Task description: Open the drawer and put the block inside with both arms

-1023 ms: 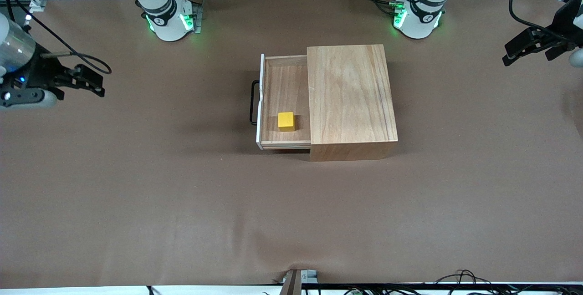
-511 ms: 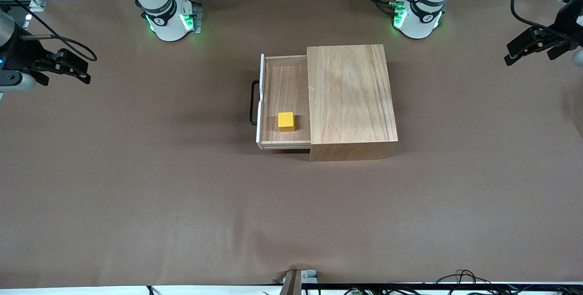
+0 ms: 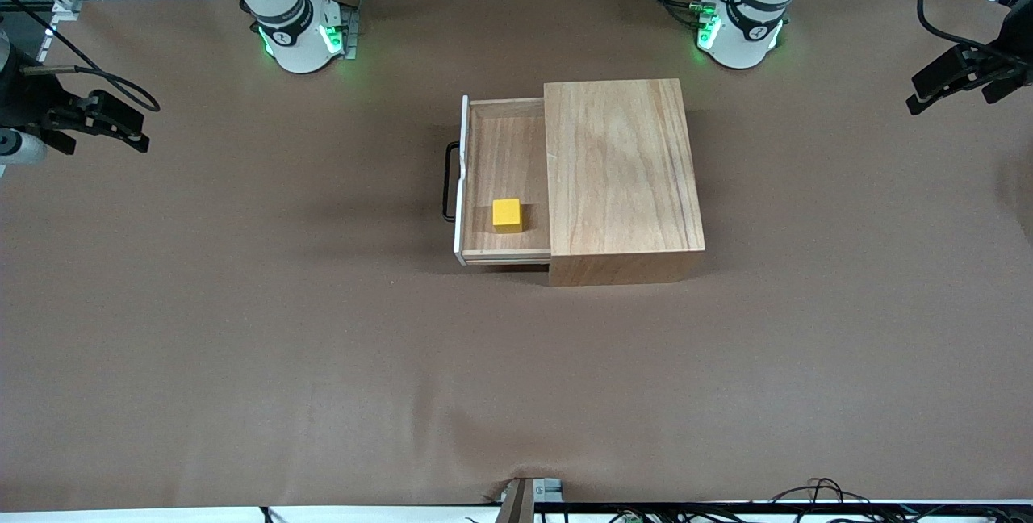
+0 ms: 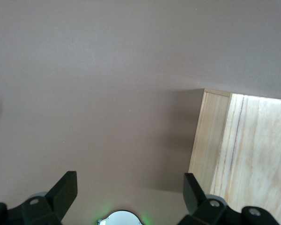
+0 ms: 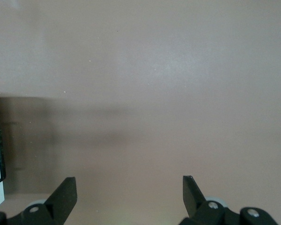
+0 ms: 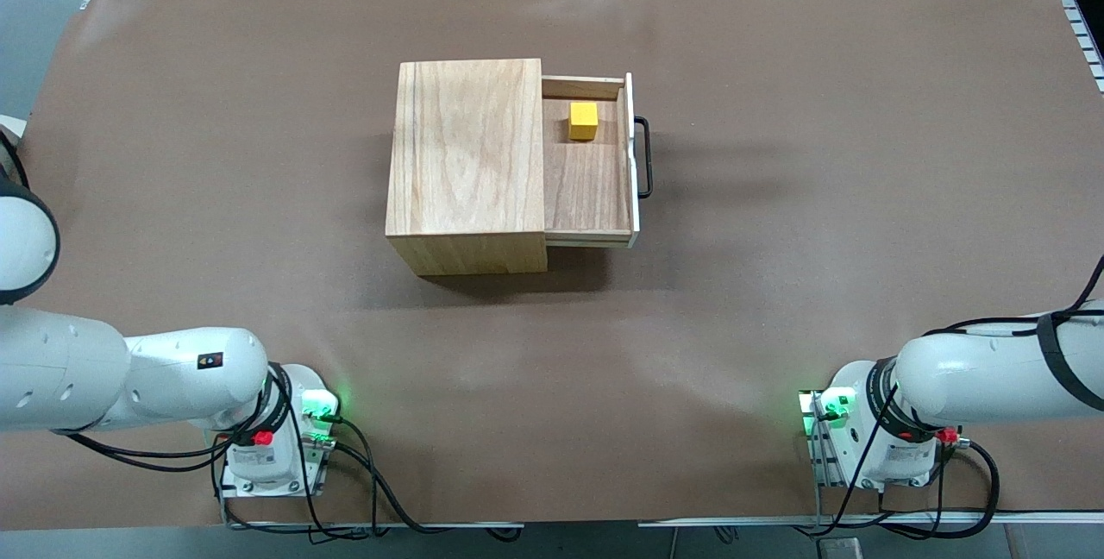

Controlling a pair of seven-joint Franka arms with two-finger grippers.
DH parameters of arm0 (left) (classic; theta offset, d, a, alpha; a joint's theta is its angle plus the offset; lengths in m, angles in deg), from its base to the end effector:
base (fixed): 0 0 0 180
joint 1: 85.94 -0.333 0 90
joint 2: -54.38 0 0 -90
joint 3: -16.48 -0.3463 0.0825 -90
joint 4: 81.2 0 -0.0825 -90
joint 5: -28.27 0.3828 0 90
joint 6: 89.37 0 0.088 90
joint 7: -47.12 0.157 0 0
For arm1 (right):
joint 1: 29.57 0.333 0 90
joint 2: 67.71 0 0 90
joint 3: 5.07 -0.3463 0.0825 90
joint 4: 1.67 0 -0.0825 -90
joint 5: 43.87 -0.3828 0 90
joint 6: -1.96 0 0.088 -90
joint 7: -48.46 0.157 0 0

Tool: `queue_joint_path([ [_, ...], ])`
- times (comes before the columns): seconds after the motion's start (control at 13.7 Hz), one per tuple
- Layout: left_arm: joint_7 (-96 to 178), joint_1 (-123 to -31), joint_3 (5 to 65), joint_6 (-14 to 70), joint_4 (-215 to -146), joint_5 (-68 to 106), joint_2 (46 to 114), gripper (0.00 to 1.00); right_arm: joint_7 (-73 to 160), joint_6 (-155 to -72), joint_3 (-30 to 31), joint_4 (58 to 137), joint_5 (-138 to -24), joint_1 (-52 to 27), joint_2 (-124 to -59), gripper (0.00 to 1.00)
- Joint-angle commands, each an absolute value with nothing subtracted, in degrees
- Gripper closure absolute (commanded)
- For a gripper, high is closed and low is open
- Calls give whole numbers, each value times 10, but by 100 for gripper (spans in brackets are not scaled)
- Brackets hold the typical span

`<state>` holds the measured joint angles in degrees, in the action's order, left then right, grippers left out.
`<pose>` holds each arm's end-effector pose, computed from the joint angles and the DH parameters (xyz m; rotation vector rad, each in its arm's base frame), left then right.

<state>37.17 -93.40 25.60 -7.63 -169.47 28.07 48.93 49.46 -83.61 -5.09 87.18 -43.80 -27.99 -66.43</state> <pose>0.5038 -0.0197 0.6560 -3.1197 -0.2267 0.0294 0.5360 0.0148 0.6197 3.1391 0.0163 -0.0547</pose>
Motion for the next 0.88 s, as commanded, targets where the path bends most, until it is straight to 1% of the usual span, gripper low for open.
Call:
queue_joint_path([
  [0.0,393,-944,259,-75,-1702,278,475,0,517,-821,-61,870,-448,-295,-657,0],
  [0.22,407,-951,259,-75,-1694,277,480,0,519,-823,-61,850,-449,-299,-670,0],
  [0.44,406,-958,257,-75,-1680,278,488,0,523,-826,-61,849,-449,-298,-673,0],
  [0.8,425,-958,257,-76,-1681,279,488,0,521,-823,-61,850,-460,-311,-672,0],
])
